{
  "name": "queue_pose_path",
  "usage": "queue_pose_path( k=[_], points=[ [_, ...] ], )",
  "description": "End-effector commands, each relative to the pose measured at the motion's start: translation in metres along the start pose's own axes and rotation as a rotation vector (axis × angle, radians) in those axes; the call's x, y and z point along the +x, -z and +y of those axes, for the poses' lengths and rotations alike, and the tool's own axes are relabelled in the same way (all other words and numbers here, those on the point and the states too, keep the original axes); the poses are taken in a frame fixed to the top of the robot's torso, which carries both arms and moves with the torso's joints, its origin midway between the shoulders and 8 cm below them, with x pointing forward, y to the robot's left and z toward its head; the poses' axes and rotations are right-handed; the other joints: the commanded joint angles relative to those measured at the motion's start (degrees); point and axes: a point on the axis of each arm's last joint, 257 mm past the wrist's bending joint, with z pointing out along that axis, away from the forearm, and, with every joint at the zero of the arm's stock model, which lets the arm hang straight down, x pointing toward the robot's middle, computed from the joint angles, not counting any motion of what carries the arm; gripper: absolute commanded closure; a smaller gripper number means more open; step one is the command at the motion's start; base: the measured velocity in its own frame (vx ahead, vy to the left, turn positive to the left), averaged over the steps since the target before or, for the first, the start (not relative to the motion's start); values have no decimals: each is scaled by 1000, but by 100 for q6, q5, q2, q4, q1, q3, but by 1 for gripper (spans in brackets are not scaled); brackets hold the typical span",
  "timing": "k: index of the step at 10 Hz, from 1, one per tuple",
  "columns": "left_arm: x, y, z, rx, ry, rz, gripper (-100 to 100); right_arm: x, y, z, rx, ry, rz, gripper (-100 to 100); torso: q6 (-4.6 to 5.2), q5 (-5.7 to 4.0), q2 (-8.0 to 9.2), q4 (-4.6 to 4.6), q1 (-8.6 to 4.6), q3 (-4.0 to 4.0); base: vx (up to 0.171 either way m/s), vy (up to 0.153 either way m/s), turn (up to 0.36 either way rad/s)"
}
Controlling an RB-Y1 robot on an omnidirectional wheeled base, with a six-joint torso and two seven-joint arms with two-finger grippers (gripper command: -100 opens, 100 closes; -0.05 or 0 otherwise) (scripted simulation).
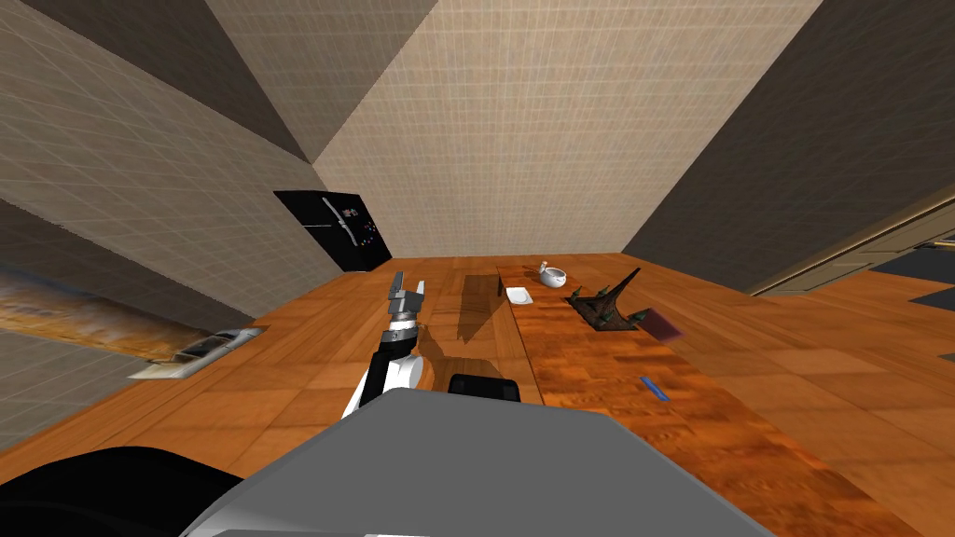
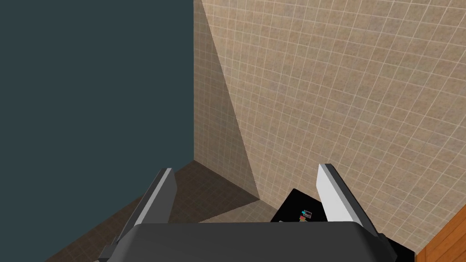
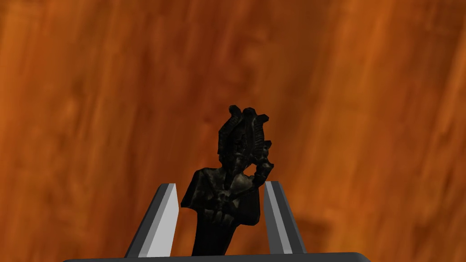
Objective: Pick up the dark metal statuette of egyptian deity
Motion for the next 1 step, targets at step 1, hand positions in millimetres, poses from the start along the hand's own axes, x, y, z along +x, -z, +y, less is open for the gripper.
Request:
queue_pose_path(
  k=[1],
  points=[
    [0,0,0,0,0,0,0,0,0,0,0,0,0,0,0,0,0,0,0,0,0,0,0]
  ],
)
